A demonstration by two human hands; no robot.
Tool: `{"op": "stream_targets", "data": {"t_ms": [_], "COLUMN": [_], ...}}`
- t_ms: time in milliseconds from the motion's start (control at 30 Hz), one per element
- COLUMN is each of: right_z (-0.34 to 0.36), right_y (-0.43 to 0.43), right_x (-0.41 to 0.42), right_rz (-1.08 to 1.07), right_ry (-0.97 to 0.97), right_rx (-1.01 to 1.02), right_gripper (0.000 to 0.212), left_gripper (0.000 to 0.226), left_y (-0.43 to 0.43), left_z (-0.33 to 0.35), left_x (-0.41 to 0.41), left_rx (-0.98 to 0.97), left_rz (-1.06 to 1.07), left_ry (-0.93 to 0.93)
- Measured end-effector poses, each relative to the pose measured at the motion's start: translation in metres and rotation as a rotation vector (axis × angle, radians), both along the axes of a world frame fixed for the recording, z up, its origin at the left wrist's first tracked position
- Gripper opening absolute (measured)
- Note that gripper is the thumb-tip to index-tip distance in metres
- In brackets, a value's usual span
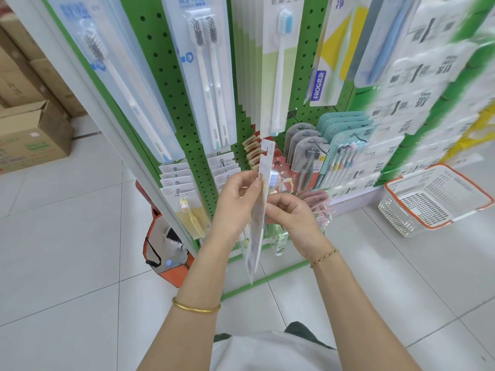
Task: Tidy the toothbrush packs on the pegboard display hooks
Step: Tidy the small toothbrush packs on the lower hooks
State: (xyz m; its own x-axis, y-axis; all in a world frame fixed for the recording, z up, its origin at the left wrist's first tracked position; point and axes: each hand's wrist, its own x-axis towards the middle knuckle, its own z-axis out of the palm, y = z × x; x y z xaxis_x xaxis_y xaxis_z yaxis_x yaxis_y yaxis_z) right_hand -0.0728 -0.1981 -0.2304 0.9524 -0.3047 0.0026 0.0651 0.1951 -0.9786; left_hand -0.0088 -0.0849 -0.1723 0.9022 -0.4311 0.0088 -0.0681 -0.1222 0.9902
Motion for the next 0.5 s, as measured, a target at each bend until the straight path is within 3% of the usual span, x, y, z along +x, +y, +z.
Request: {"op": "stream_targets", "data": {"t_ms": [100,367,500], "right_z": [-0.001,-0.009,-0.010], "right_y": [0.000,0.003,0.007], "right_x": [0.000,0.003,0.003], "right_rz": [-0.065,-0.141,-0.187], "right_ry": [0.002,0.093,0.142], "right_rx": [-0.056,-0.333,-0.471], "right_gripper": [0.002,0.011,0.014], "left_gripper": [0.018,0.017,0.016], "left_y": [0.001,0.003,0.008], "left_z": [0.002,-0.001,-0.006], "left_x": [-0.001,-0.004,-0.002], "left_rx": [-0.005,0.202,0.223], "left_rz": [-0.030,-0.012,-0.027], "left_ry": [0.001,-0.142,-0.078]}}
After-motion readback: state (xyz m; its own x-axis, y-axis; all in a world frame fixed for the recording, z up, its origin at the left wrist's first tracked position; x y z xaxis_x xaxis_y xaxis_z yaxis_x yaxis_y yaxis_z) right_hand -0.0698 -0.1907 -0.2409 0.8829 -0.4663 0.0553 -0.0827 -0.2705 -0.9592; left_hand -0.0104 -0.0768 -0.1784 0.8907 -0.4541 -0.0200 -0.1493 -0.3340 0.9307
